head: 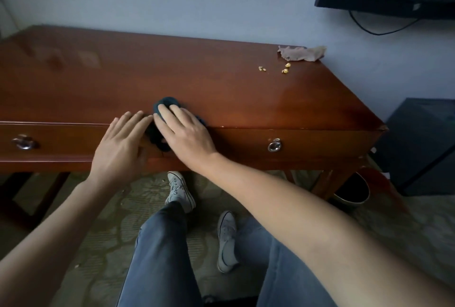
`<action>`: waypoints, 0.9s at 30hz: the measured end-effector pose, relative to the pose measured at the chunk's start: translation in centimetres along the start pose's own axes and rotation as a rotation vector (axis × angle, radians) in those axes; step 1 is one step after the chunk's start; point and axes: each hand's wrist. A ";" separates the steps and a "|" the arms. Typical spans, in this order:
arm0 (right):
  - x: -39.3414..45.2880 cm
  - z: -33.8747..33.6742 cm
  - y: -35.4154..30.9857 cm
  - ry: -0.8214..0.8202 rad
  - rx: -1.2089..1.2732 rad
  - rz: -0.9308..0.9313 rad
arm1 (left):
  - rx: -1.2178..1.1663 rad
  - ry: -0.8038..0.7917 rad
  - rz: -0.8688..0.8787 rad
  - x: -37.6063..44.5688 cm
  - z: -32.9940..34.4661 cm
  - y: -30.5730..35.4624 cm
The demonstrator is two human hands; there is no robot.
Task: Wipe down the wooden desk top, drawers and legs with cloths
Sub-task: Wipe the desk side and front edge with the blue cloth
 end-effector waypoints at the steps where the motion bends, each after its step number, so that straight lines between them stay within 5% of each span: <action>1: -1.4 -0.7 0.8 0.049 -0.003 -0.033 | 0.029 -0.021 0.035 0.0 0.2 0.5; 8: -14.4 -4.5 8.5 -0.238 -0.034 -0.255 | -0.136 0.082 0.148 -2.9 3.8 8.2; 13: -22.9 -9.9 11.9 -0.402 -0.070 0.147 | -0.286 -0.044 0.102 -3.4 6.7 14.7; 22: -12.2 -20.8 17.6 0.255 -0.169 0.340 | -0.470 -0.177 -0.287 3.7 11.2 25.8; 27: -8.3 -15.5 22.8 -0.187 -0.008 0.606 | -0.393 -0.157 -0.373 4.0 11.8 26.8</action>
Point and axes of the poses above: each hand's wrist, its own x-axis towards the middle knuckle, its own z-axis out of the palm, y = z × x, and after that the axes turned 10 degrees about y, right-handed
